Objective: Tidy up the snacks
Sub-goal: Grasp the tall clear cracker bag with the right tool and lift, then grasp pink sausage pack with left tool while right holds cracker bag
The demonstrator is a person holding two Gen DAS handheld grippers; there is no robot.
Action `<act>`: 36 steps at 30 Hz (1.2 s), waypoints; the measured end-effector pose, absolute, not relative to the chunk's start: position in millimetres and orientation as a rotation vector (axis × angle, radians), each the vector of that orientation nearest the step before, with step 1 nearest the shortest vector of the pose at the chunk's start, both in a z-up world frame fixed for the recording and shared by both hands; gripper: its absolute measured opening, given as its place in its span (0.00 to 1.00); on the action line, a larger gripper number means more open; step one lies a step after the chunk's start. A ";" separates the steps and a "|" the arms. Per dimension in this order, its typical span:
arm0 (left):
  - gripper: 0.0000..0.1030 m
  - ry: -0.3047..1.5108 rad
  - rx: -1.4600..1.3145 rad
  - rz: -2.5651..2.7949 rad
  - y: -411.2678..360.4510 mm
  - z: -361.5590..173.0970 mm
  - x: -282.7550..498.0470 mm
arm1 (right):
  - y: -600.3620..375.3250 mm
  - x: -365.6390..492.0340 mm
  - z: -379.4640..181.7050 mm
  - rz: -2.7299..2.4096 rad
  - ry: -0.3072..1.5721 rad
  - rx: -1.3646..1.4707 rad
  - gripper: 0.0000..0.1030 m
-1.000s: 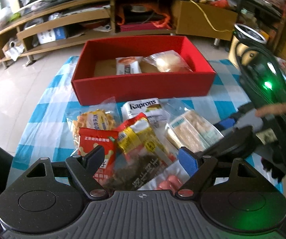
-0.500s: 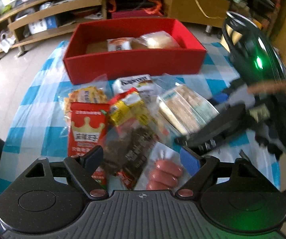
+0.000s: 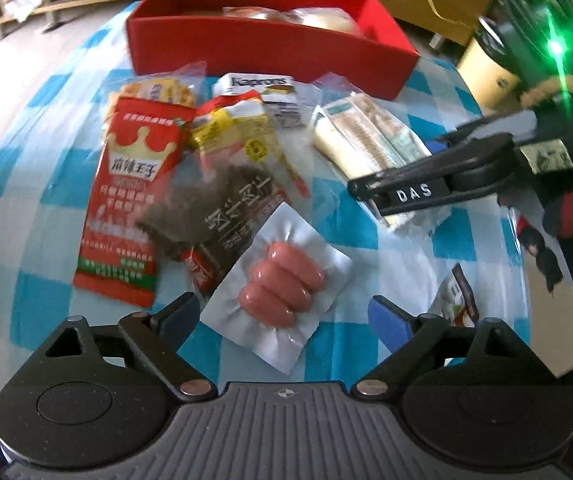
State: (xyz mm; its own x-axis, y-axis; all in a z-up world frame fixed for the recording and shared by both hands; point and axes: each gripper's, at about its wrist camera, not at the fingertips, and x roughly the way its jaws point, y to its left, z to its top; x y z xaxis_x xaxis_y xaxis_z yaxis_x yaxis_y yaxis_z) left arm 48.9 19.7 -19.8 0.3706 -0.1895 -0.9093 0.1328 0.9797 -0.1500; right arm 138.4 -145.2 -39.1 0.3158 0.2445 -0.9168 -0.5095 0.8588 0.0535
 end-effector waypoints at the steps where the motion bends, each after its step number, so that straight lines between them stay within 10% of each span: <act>1: 0.92 1.170 -0.034 -0.206 15.3 -20.6 47.8 | -145.0 138.4 -39.5 0.508 1.150 -0.265 0.57; 24: 0.99 1.243 -0.400 0.369 -8.6 -56.5 73.5 | -173.1 147.9 -34.7 0.533 1.136 -0.152 0.56; 36: 0.67 1.219 -0.416 0.258 8.5 -36.9 62.8 | -172.2 143.7 -26.8 0.534 1.121 -0.166 0.56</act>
